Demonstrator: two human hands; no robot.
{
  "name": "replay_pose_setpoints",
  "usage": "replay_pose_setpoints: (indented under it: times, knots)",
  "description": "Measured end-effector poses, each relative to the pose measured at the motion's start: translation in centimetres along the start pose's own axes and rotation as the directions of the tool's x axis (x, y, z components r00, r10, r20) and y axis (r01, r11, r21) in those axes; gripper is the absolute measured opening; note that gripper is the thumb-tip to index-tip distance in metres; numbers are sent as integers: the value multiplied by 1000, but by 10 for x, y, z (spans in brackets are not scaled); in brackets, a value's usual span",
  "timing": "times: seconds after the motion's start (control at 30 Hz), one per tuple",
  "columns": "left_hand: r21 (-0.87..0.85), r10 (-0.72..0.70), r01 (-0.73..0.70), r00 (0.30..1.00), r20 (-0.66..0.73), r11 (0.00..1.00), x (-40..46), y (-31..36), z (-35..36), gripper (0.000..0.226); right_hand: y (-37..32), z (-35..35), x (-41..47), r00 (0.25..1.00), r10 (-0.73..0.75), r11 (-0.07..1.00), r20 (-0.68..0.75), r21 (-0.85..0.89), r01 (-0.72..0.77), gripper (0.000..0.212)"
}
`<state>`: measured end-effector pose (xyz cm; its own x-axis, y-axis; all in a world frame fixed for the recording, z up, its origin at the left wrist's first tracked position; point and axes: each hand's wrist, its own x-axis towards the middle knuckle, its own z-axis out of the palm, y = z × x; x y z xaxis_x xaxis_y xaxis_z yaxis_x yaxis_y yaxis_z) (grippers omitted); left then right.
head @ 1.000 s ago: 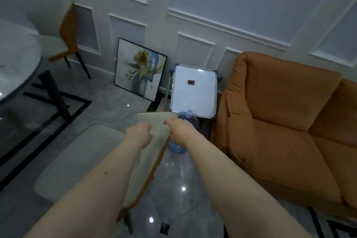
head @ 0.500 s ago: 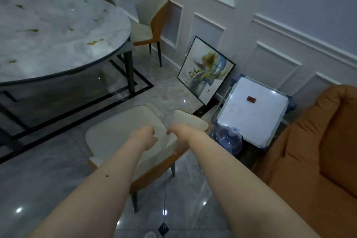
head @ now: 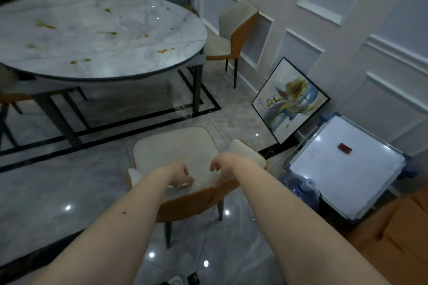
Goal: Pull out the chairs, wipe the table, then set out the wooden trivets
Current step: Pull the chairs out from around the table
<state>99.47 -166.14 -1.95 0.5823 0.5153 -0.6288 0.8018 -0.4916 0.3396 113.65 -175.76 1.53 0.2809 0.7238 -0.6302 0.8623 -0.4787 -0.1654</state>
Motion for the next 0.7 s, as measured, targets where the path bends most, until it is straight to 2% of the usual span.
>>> replay_pose_setpoints:
  times: [0.1, 0.23, 0.4, 0.53, 0.7]
  knots:
    - [-40, -82, 79, 994, -72, 996, -14, 4, 20, 48, 11, 6, -12, 997, -80, 997, 1, 12, 80, 51]
    - [-158, -180, 147, 958, -222, 976, -31, 14, 51, 55, 28, 20, -15, 981, -192, 978, -17, -91, 189, 53]
    - [97, -240, 297, 893, -380, 950, -40, 32, 79, 74, 45, 39, -8, 945, -285, 934, -160, -269, 236, 50]
    - [106, -265, 355, 838, -477, 929, -33, 39, 88, 52, 51, 53, 3, 934, -288, 914, -211, -351, 203, 49]
    - [172, -254, 398, 806, -534, 901, -24, 33, 92, 44, 46, 62, 19, 936, -248, 937, -250, -306, 167, 50]
